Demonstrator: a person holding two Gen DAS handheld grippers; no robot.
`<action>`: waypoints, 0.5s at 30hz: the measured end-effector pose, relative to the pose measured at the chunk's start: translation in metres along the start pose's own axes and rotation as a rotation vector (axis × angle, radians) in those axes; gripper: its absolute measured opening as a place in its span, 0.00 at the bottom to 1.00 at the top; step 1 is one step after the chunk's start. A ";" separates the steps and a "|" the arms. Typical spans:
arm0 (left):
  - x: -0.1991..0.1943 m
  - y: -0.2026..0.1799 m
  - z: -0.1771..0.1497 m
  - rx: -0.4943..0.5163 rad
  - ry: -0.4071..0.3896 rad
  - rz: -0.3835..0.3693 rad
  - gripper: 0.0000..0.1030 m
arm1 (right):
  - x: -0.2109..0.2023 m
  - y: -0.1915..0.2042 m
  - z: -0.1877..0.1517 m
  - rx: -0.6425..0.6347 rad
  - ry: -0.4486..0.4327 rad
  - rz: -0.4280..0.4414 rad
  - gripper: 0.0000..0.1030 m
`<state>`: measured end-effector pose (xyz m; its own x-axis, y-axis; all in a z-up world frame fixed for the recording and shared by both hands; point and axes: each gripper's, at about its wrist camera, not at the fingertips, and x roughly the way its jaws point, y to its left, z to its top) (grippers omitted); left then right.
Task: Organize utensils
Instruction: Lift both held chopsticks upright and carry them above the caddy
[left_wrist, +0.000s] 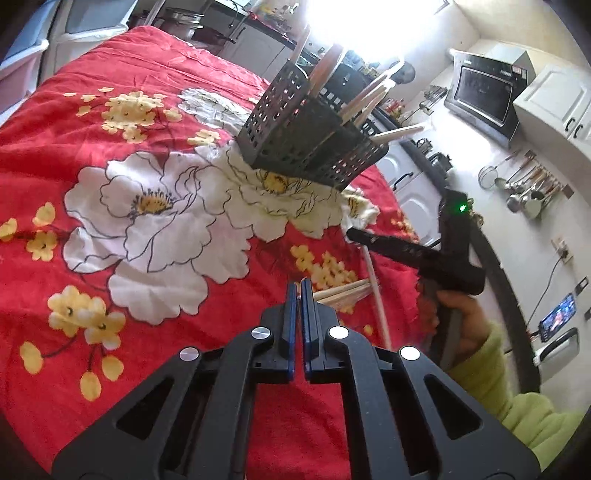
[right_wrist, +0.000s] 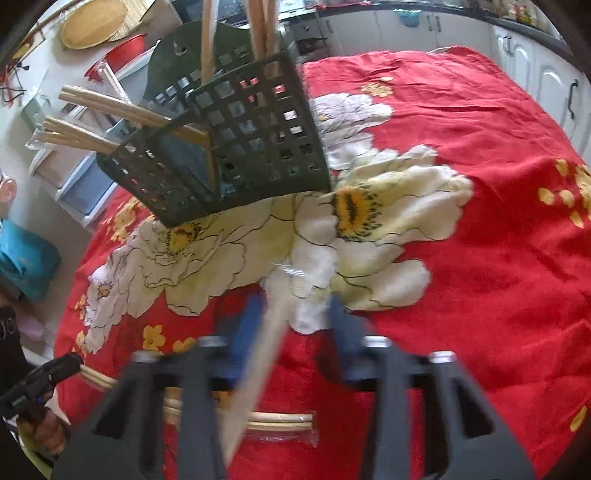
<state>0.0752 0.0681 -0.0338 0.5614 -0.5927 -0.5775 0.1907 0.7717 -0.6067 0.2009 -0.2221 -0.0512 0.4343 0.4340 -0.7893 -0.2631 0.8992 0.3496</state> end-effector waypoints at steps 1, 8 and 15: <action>-0.001 0.000 0.001 -0.001 -0.001 -0.002 0.01 | 0.001 -0.001 0.000 0.005 0.008 0.023 0.12; -0.005 -0.001 0.012 -0.017 -0.013 -0.027 0.01 | -0.023 0.009 0.002 -0.003 -0.071 0.102 0.06; -0.018 -0.012 0.031 -0.010 -0.058 -0.068 0.01 | -0.081 0.039 0.015 -0.090 -0.246 0.167 0.05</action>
<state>0.0877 0.0767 0.0006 0.5927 -0.6295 -0.5024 0.2218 0.7272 -0.6495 0.1687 -0.2213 0.0339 0.5711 0.5858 -0.5750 -0.4190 0.8104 0.4095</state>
